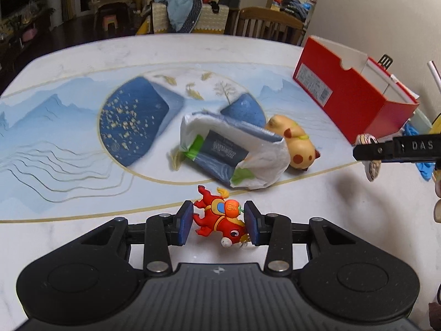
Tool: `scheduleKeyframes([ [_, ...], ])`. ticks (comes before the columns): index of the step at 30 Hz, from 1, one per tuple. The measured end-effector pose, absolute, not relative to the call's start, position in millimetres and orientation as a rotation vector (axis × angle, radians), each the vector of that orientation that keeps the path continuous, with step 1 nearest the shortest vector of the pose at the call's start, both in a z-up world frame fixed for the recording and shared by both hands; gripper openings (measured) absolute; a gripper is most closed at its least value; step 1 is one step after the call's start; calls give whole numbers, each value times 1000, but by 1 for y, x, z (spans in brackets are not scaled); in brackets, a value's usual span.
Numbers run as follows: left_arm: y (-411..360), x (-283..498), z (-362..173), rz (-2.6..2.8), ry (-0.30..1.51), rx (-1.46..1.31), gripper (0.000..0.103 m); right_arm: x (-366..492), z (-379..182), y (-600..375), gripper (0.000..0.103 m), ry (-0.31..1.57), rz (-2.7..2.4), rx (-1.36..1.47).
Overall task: Organize objects
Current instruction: 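Grasp the red dragon keychain with the left tool while the right tool grasps the cartoon face plush, then carry the keychain with the left tool while the right tool carries the plush into the box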
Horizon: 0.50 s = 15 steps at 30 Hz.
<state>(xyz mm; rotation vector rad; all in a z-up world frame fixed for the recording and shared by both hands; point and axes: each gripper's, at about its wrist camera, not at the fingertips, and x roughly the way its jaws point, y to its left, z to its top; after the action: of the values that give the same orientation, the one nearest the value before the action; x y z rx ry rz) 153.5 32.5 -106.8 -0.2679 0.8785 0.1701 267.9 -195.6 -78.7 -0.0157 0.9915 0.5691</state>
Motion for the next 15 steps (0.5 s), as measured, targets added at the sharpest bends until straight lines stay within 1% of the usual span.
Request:
scheduleKeyframes([
  [5, 25, 144, -86, 137, 850, -263, 39, 259, -55, -206, 48, 989, 602, -56],
  [9, 13, 137, -59, 99, 784, -216, 39, 253, -34, -217, 48, 970, 632, -101],
  [15, 5, 151, -27, 19, 760, -230, 39, 255, -6, -231, 48, 950, 652, -155],
])
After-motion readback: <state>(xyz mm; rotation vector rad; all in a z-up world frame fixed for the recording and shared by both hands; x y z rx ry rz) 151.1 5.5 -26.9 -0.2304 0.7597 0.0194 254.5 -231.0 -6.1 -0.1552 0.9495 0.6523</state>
